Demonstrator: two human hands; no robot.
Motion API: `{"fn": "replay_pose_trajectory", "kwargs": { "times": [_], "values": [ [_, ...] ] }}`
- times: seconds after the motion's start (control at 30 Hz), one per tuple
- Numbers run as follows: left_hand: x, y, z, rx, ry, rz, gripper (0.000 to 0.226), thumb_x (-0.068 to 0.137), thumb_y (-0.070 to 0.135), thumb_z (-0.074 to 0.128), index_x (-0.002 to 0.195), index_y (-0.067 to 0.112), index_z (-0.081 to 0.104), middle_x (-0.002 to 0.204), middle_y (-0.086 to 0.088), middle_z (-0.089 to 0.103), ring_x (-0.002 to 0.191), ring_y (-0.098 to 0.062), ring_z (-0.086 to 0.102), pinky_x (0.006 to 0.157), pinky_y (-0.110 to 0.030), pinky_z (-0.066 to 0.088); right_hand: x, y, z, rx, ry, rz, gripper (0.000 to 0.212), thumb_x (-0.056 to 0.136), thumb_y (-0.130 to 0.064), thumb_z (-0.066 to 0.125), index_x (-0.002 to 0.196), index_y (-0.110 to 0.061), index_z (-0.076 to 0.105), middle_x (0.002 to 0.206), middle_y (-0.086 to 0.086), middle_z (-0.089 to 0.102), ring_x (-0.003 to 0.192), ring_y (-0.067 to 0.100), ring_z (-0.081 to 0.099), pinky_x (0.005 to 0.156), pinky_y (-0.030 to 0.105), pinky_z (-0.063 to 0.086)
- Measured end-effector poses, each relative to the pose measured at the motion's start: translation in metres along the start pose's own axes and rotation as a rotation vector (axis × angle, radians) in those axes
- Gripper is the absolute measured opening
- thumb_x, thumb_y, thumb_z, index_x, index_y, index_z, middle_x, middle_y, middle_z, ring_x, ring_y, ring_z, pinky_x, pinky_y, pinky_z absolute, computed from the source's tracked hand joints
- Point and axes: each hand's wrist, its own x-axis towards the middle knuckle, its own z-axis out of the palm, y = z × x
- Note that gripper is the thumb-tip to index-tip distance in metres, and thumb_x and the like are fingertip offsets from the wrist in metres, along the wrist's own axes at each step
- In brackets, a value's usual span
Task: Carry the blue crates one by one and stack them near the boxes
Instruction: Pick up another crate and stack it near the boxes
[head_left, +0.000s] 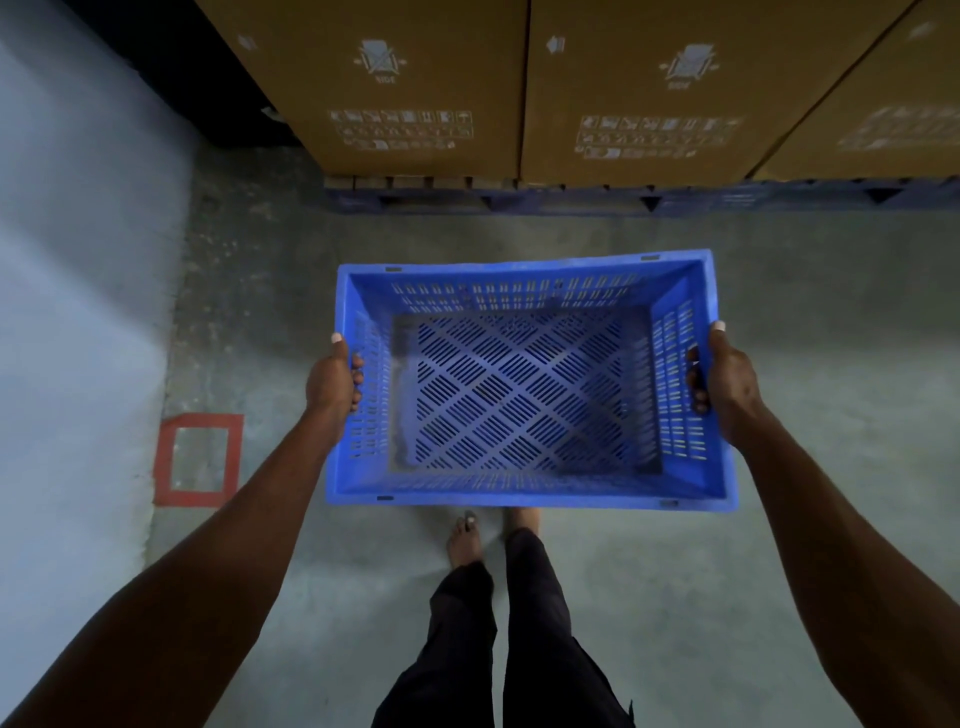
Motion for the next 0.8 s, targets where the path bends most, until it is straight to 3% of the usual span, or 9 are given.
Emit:
{"fn": "replay_pose_trajectory", "kwargs": {
  "times": [0.53, 0.7, 0.8],
  "values": [
    [0.002, -0.007, 0.001, -0.056, 0.001, 0.086, 0.058, 0.100, 0.067, 0.033, 0.072, 0.021, 0.054, 0.057, 0.003, 0.045, 0.037, -0.010, 0.032, 0.041, -0.024, 0.026, 0.004, 0.014, 0.001, 0.027, 0.024, 0.005, 0.064, 0.087, -0.078, 0.037, 0.076, -0.017, 0.057, 0.059, 0.004, 0.049, 0.040, 0.017, 0.038, 0.040, 0.025, 0.032],
    [-0.001, -0.007, -0.001, 0.030, 0.001, 0.131, 0.055, 0.102, 0.062, 0.032, 0.082, 0.017, 0.057, 0.067, -0.004, 0.052, 0.041, -0.014, 0.043, 0.042, -0.023, 0.033, 0.007, 0.015, 0.001, -0.051, 0.033, -0.014, 0.068, 0.090, -0.076, 0.035, 0.079, -0.013, 0.059, 0.063, 0.010, 0.055, 0.047, 0.024, 0.046, 0.046, 0.031, 0.039],
    [-0.009, -0.004, -0.007, 0.271, 0.156, 0.240, 0.049, 0.101, 0.055, 0.039, 0.091, 0.013, 0.062, 0.089, -0.014, 0.066, 0.073, -0.030, 0.064, 0.064, -0.036, 0.047, 0.003, 0.012, -0.006, -0.204, 0.037, -0.038, 0.080, 0.088, -0.081, 0.031, 0.089, -0.008, 0.062, 0.082, 0.019, 0.067, 0.061, 0.032, 0.062, 0.063, 0.040, 0.052]
  ]
}}
